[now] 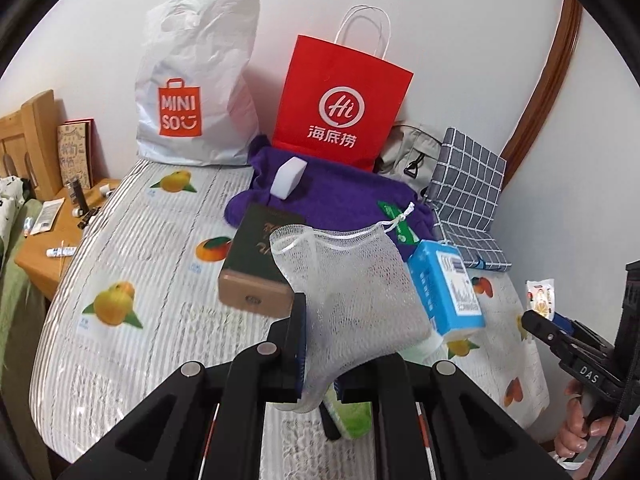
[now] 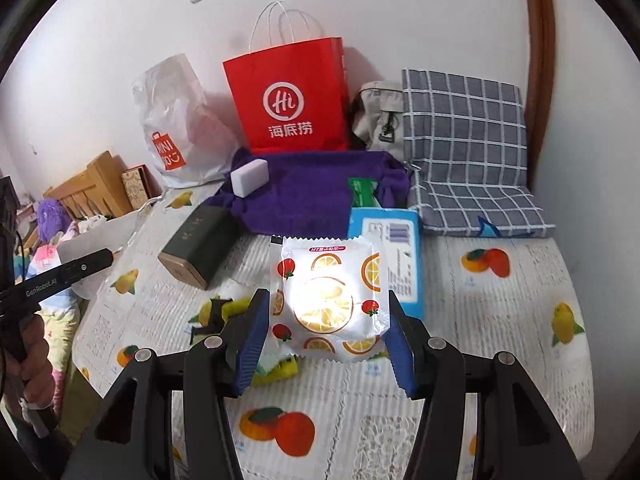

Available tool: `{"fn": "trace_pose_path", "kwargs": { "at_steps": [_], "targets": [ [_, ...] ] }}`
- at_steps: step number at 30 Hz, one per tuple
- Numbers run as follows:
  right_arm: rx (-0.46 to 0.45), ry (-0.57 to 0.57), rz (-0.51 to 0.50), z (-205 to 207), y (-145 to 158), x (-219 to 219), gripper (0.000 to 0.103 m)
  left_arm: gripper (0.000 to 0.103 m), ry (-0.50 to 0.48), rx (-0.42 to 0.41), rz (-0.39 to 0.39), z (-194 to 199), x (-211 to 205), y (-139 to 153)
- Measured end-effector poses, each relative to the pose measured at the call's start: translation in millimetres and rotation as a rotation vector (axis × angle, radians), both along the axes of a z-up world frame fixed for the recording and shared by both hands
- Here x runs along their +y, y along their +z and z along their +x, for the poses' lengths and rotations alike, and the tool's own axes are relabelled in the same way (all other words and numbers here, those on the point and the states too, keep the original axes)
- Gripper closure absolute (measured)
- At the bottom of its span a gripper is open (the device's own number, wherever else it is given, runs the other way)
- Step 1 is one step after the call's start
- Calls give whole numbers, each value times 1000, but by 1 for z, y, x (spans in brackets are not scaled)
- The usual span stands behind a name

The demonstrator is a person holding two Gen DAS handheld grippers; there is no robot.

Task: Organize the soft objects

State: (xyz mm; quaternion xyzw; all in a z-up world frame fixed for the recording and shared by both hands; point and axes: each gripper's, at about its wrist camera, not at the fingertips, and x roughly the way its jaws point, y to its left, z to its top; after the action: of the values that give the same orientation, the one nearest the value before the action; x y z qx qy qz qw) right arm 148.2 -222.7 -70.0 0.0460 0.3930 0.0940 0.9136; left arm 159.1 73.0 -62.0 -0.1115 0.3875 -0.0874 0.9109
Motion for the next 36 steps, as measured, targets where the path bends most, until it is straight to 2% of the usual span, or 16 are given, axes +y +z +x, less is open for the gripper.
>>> {"fn": "trace_pose_path", "kwargs": {
  "at_steps": [13, 26, 36],
  "targets": [
    [-13, -11, -8, 66, 2, -2, 49, 93, -31, 1, 68, 69, -27, 3],
    [-37, 14, 11, 146, 22, 2, 49, 93, 6, 28, 114, 147, -33, 7],
    [-37, 23, 25, 211, 14, 3, 49, 93, 23, 34, 189, 212, -42, 10]
  ]
}}
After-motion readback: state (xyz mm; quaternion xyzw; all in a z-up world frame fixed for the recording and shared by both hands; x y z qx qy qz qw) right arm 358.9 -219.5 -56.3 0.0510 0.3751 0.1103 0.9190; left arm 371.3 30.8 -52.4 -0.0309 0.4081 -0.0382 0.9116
